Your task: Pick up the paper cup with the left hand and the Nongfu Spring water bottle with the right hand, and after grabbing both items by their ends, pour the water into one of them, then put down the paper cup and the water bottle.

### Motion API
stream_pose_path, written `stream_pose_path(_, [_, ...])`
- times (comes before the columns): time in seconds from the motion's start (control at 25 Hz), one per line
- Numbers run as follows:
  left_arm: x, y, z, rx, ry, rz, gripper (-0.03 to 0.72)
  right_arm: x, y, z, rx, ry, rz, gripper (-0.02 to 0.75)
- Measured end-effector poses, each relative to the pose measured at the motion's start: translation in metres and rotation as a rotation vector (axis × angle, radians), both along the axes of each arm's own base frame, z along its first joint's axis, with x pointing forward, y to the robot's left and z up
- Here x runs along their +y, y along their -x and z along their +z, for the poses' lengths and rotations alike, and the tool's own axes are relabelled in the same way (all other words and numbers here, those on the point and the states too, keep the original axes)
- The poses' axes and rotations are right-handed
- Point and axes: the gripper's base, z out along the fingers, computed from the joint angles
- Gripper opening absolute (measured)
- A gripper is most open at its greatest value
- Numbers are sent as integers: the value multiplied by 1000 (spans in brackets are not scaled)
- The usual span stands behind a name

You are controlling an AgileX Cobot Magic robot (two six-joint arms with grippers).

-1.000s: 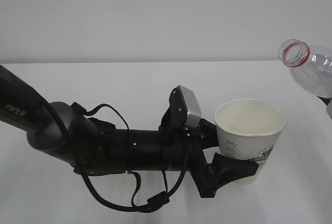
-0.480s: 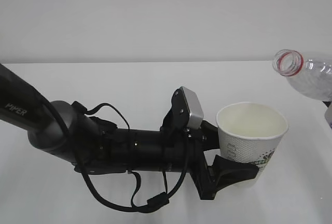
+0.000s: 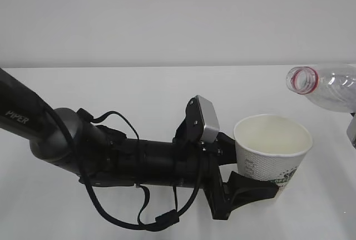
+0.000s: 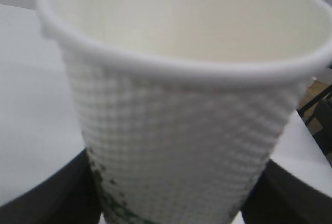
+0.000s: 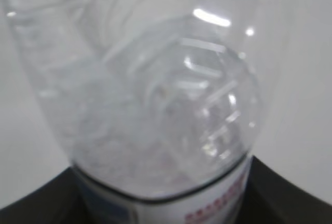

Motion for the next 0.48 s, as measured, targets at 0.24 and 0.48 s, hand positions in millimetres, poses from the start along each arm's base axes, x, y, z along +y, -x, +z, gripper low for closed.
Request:
stream_pose_path(0.24, [0,0,0,0,0,0,525,0,0,0,-6,61,19,442])
stream_pose_path(0.48, [0,0,0,0,0,0,525,0,0,0,-9,93,28,442])
